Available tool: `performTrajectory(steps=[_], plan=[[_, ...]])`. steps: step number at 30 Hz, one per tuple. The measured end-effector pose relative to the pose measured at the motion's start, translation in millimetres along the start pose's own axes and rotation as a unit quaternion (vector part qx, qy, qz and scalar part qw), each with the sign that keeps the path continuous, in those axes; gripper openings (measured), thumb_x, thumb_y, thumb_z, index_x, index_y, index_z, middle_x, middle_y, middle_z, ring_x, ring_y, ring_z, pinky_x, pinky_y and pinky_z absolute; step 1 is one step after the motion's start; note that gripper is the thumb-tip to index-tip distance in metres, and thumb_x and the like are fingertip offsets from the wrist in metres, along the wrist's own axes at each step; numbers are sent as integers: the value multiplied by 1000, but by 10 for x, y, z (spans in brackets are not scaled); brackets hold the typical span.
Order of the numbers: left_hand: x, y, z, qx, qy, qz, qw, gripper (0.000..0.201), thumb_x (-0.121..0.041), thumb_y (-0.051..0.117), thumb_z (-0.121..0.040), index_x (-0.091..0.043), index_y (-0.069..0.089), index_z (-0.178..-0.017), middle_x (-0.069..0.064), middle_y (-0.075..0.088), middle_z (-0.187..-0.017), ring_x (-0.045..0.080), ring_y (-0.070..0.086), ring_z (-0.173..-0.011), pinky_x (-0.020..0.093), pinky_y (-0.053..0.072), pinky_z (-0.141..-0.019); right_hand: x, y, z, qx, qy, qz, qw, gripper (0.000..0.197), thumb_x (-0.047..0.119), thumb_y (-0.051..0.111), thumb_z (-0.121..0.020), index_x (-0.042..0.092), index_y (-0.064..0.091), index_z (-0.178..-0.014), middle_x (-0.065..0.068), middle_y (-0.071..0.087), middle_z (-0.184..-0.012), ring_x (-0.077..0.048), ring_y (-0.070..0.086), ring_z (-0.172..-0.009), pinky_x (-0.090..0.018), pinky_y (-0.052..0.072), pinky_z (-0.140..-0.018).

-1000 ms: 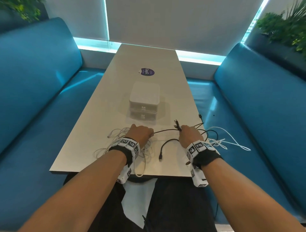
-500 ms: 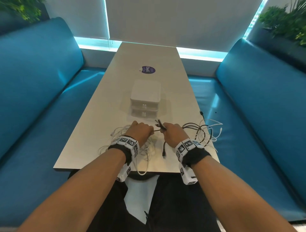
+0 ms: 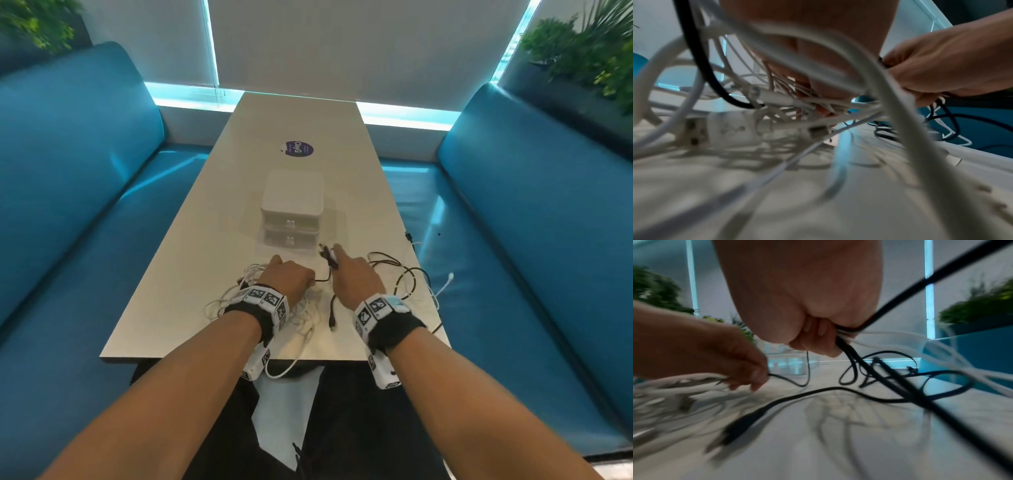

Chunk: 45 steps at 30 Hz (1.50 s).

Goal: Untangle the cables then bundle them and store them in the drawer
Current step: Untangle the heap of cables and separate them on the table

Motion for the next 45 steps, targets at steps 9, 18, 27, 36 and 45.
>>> performTrajectory(steps=[9, 18, 27, 36, 45], plan=[[63, 61, -69, -48, -3, 41, 998, 26, -12, 45, -101, -29, 64, -106, -6, 68, -97, 22, 62, -95, 44, 35, -96, 73, 173, 27, 60, -36, -51, 996, 19, 27, 44, -100, 16, 60, -104, -11, 68, -93, -31, 63, -84, -37, 48, -68], [282, 107, -81, 9, -15, 18, 1000, 25, -12, 40, -102, -28, 59, -103, -6, 60, -90, 22, 58, -96, 41, 30, -98, -387, -26, -17, 50, 74, 49, 995, 24, 31, 45, -99, 19, 64, -108, -6, 66, -100, -27, 64, -90, -41, 55, -80], [245, 98, -36, 3, -16, -1, 1000, 26, -6, 40, -95, -30, 52, -96, -6, 60, -85, 22, 56, -92, 39, 29, -99, -437, -94, 49, 52, 113, 95, 988, 23, 16, 41, -97, 14, 59, -112, -9, 65, -105, -29, 64, -93, -39, 54, -78], [93, 13, -41, -64, -3, 5, 998, 27, -31, 36, -107, -25, 62, -101, -4, 68, -90, 24, 59, -91, 41, 29, -94, 32, 53, 24, 72, -4, -2, 997, 21, 29, 41, -100, 19, 60, -103, -10, 66, -95, -31, 62, -81, -44, 55, -75], [67, 37, -64, -77, 22, -29, 996, 27, -28, 38, -106, -26, 65, -103, -4, 68, -98, 22, 57, -97, 40, 29, -97, -15, 38, 77, 56, 9, 78, 995, 16, 24, 41, -99, 22, 56, -103, -6, 59, -85, -27, 61, -74, -41, 56, -70]])
Point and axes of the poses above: each hand's wrist, its own z-axis away from the middle knuckle, its own y-axis out of the palm, x = y × z, the point moved 3 cm from there along -z, towards the middle knuckle
